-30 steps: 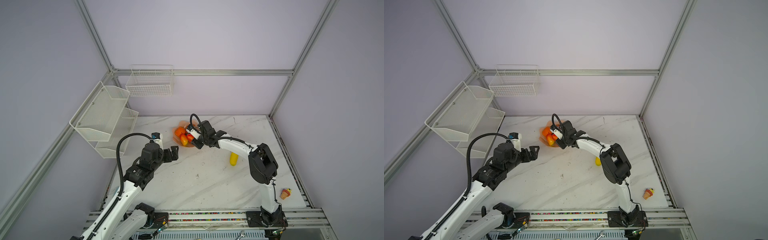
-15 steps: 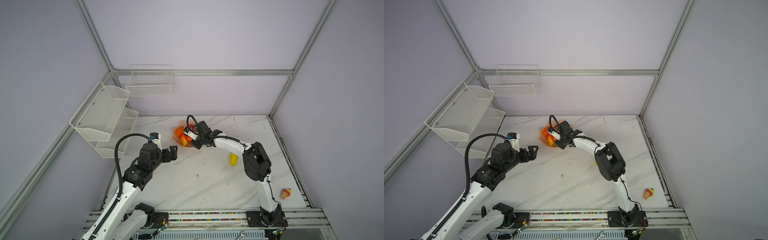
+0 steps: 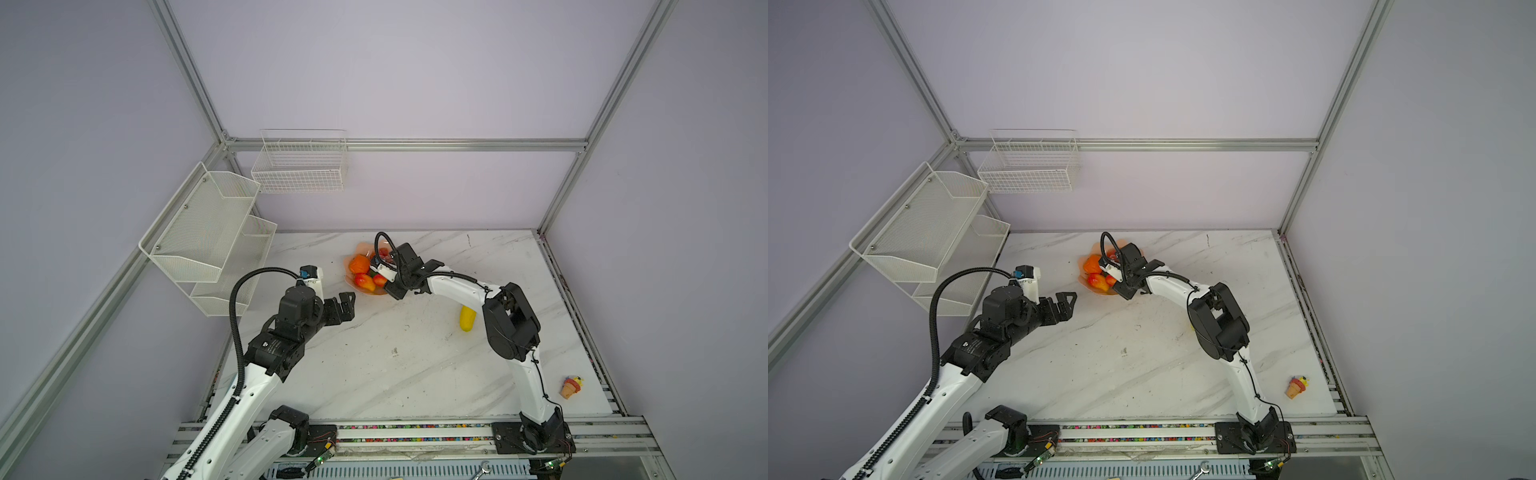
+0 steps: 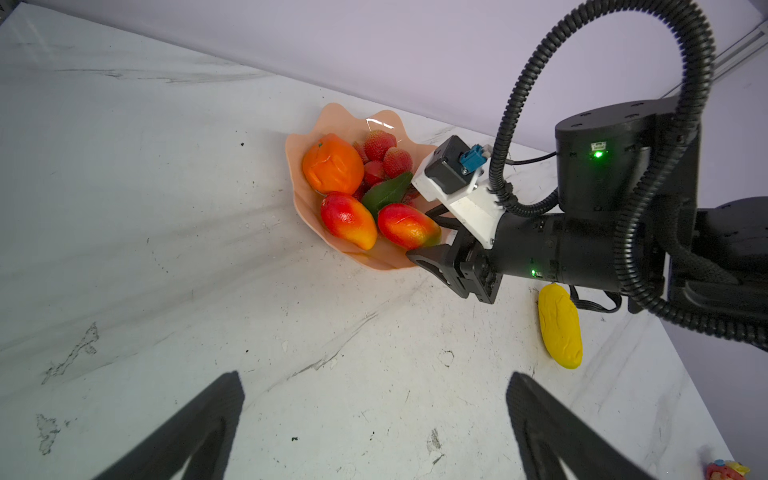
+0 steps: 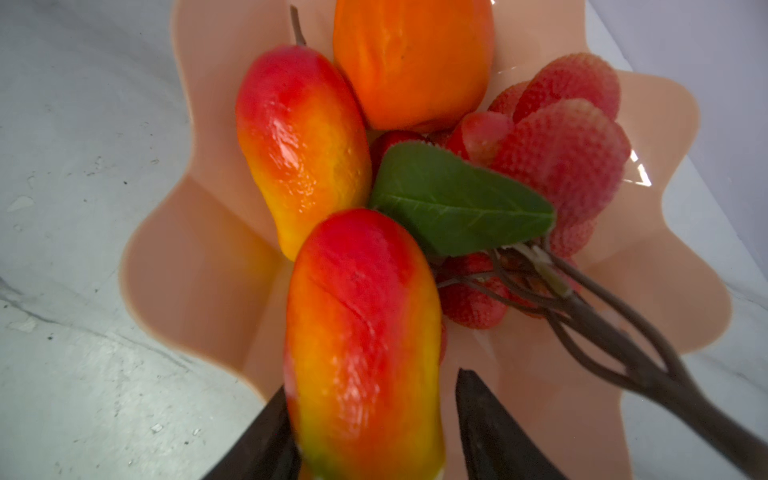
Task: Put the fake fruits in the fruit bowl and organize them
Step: 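Place the red mango into the bowl and open the right gripper, then move the right gripper down and grasp the yellow fruit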
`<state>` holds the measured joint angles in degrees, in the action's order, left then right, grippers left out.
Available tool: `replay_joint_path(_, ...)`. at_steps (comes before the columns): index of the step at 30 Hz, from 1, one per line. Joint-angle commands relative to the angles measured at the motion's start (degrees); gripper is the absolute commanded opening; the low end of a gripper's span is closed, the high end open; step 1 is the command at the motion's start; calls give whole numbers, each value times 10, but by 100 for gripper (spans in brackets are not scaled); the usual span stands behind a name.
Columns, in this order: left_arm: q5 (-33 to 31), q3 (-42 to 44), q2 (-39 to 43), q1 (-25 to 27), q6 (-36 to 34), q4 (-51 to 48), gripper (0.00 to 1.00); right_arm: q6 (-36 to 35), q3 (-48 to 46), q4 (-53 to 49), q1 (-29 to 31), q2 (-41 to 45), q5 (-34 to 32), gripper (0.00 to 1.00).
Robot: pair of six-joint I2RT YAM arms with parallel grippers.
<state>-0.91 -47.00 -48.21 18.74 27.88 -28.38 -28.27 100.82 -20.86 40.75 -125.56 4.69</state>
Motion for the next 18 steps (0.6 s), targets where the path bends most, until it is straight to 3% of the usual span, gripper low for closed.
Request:
replay_joint_path(1,11,23,6,-5,-6,14,100,-9,6,-17,-3,23,-4,68)
replay_joint_path(12,38,36,-1,-5,-5,38,100,37,-62,-18,-3,139,-12,85)
replay_joint_path(16,76,47,-10,-5,-11,73,100,118,-157,3,-8,227,-24,89)
replay_joint_path(18,120,55,-22,-5,-31,109,100,204,-214,21,-8,267,-79,91)
